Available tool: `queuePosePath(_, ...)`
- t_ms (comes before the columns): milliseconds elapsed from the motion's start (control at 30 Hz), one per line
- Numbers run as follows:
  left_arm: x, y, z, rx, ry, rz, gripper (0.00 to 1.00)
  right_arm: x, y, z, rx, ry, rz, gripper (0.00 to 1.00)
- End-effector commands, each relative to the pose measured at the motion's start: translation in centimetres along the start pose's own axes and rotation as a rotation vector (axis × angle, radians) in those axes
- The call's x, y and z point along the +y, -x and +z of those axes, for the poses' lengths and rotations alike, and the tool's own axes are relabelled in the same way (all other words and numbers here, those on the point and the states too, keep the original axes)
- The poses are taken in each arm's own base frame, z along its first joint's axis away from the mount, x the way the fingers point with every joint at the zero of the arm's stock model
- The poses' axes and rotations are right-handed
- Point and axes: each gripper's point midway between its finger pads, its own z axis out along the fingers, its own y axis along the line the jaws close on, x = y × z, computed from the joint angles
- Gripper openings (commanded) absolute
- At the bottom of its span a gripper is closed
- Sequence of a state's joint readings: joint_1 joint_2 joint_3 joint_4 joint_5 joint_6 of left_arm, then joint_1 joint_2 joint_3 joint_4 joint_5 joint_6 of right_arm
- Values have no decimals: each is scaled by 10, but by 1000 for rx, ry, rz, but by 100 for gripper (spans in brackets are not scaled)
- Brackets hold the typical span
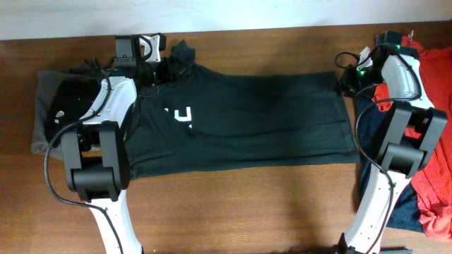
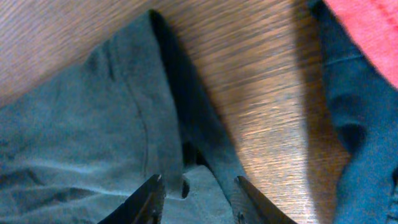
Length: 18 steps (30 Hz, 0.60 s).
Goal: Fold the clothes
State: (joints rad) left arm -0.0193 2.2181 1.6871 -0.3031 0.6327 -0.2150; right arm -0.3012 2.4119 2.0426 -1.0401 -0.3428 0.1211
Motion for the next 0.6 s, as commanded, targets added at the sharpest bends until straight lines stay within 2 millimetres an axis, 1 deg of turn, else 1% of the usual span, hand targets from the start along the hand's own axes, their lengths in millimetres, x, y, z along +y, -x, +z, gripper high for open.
queuePosePath(0,-12,15,-10,-31,-23,55,57,23,-3,1,13,88,-33,36)
queuePosePath(100,-16,24,-13,-49,-27,69,57,29,-6,2,23,98,-39,36)
queuePosePath(233,-23,38,-18,-75,-32,88,57,29,-10,3,37,94,-37,36)
queuePosePath(267,-26,42,-20,-79,-33,98,57,29,-10,3,40,92,-35,35)
queuePosePath(333,-30,48,-24,-81,-32,122,57,28,-11,4,43,92,-34,29)
queuePosePath(400,-33,52,-28,-79,-28,145,57,29,-12,4,45,95,-33,21)
queuePosePath(500,-38,56,-35,-63,-16,189,57,32,-9,3,35,111,-38,4)
queuePosePath(567,-34,57,-41,-40,35,205,57,37,-3,-4,10,150,-67,4)
